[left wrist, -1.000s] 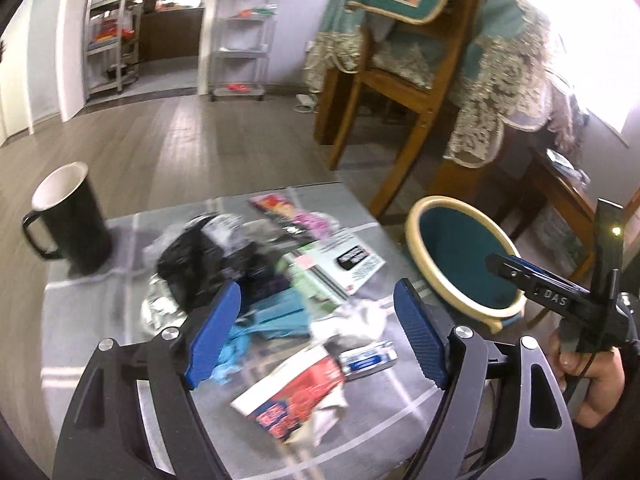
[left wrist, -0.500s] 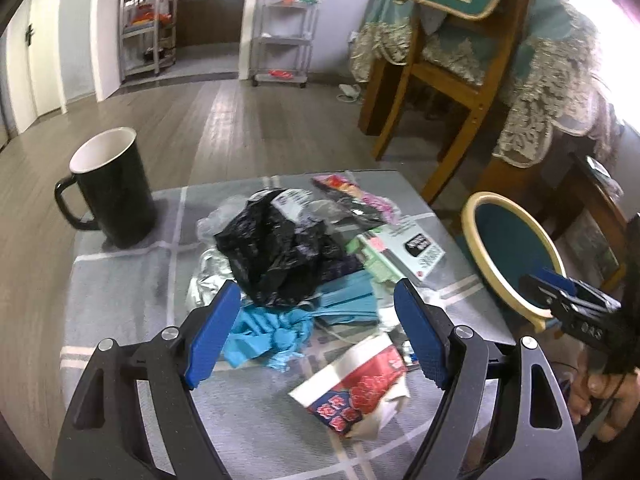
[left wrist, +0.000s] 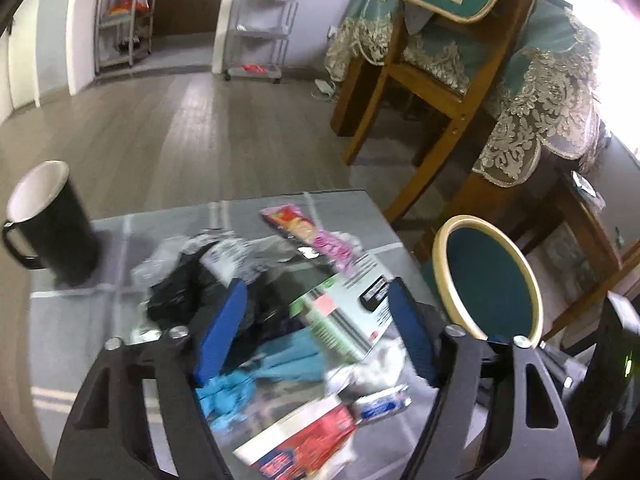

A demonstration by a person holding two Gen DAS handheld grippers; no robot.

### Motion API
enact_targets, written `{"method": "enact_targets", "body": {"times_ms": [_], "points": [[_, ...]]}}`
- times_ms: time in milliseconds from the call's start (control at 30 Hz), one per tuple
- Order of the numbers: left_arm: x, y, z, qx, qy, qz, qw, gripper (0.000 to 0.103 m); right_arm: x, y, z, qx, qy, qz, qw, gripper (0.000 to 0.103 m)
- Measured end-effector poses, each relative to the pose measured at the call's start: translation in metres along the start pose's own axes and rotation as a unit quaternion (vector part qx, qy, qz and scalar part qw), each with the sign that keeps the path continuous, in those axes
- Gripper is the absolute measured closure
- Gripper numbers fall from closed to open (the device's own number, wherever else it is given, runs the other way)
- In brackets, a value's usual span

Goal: Collect trash
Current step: 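Grasp the white tissue with the right tool while the left tool grasps the pink wrapper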

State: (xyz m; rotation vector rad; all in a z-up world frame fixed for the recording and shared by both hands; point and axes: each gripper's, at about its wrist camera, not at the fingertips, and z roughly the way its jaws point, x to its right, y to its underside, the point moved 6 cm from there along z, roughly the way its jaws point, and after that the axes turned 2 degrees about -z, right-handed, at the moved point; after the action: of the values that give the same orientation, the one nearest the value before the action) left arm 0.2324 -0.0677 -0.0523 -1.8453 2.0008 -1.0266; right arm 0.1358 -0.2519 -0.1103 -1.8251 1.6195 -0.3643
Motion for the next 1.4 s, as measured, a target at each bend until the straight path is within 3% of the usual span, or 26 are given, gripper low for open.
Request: {"method": "enact_targets", "body": {"times_ms": [100,367,467,633,767,1000,1200,1400], "points": [[0.004,-0.008,0.024,-0.024,0.016,-0.023,0.9993,0.047,0.002,0.001,0.003,-0.004,-0.004,0.008,1.000,0.035],[0.001,-0.012,0.087,-0.093,0.024,-0.093,0.9911,0.058,0.004,-0.002,0.012,-0.008,-0.015,0.025,1.000,0.035],[-0.001,-0.013,0.101,-0.109,0.015,-0.103,0.9886,0.062,0.004,-0.002,0.018,-0.012,-0.021,0.027,0.999,0.035],[-0.007,-0.011,0.114,-0.125,0.002,-0.107,0.9863,0.081,-0.005,-0.001,0.026,-0.020,-0.031,0.008,0.999,0.035],[-0.009,-0.009,0.115,-0.133,0.003,-0.108,0.9852,0.087,-0.018,0.000,0.038,-0.031,-0.055,-0.006,0.998,0.036],[-0.012,-0.007,0.108,-0.127,0.018,-0.110,0.9856,0.102,-0.037,0.005,0.060,-0.057,-0.077,-0.030,0.995,0.064],[-0.013,-0.007,0.093,-0.113,0.029,-0.103,0.9878,0.103,-0.043,0.012,0.068,-0.077,-0.080,-0.046,0.993,0.090],[-0.015,-0.008,0.074,-0.096,0.032,-0.103,0.9895,0.103,-0.053,0.012,0.057,-0.067,-0.101,-0.056,0.991,0.094]]}}
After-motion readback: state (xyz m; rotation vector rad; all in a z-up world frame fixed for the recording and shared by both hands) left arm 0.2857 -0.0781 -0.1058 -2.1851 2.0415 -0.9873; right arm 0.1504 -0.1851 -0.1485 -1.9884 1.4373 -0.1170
